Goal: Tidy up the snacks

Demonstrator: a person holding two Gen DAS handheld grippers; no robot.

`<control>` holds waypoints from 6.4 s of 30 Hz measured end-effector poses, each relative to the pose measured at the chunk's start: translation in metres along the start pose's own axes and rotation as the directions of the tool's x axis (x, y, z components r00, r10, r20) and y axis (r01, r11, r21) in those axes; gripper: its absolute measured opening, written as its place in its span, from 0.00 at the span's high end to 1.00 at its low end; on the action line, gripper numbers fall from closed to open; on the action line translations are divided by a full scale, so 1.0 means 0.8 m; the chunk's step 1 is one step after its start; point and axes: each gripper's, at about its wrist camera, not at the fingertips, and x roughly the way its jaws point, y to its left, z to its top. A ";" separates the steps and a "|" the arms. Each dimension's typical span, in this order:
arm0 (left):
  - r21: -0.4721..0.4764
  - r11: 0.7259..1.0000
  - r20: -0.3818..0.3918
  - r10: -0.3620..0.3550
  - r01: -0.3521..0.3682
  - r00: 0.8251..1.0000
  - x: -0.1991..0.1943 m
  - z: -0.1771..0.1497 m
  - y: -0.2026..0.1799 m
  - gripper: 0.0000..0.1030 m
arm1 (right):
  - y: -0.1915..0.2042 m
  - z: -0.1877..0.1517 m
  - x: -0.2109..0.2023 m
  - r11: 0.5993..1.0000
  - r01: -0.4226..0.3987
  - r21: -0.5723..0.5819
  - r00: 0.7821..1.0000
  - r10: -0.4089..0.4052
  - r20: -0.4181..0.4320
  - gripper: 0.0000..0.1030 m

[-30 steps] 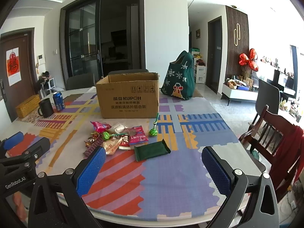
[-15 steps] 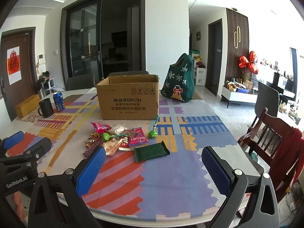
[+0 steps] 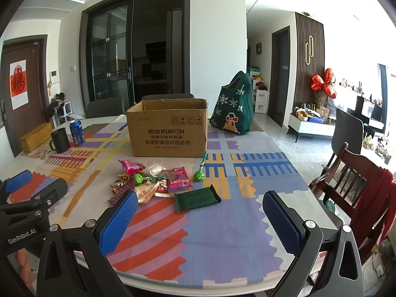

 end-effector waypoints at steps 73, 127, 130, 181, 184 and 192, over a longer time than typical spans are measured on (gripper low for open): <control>0.268 0.933 -0.371 -0.131 0.241 0.919 0.198 -0.016 -0.081 0.41 | -0.012 -0.019 0.187 0.997 -0.082 -0.001 0.928 0.076 -0.364 0.14; -0.014 0.950 -0.352 -0.296 0.311 0.888 0.217 0.004 -0.013 0.71 | 0.093 0.008 0.285 0.940 -0.336 -0.063 0.852 0.274 -0.446 0.68; -0.020 0.951 -0.360 -0.295 0.309 0.885 0.221 0.003 -0.012 0.71 | 0.094 0.006 0.295 0.941 -0.333 -0.051 0.846 0.274 -0.458 0.68; 0.071 0.968 -0.031 -0.241 0.243 0.970 0.200 0.168 -0.031 0.71 | 0.044 0.139 0.220 0.949 -0.315 -0.006 0.942 0.312 -0.123 0.78; 0.060 0.965 -0.021 -0.254 0.255 0.967 0.213 0.193 -0.026 0.71 | 0.043 0.164 0.229 0.950 -0.311 -0.008 0.946 0.309 -0.096 0.78; 0.056 0.964 -0.009 -0.258 0.258 0.966 0.250 0.253 -0.021 0.71 | 0.044 0.225 0.259 0.959 -0.278 -0.049 0.960 0.275 -0.051 0.78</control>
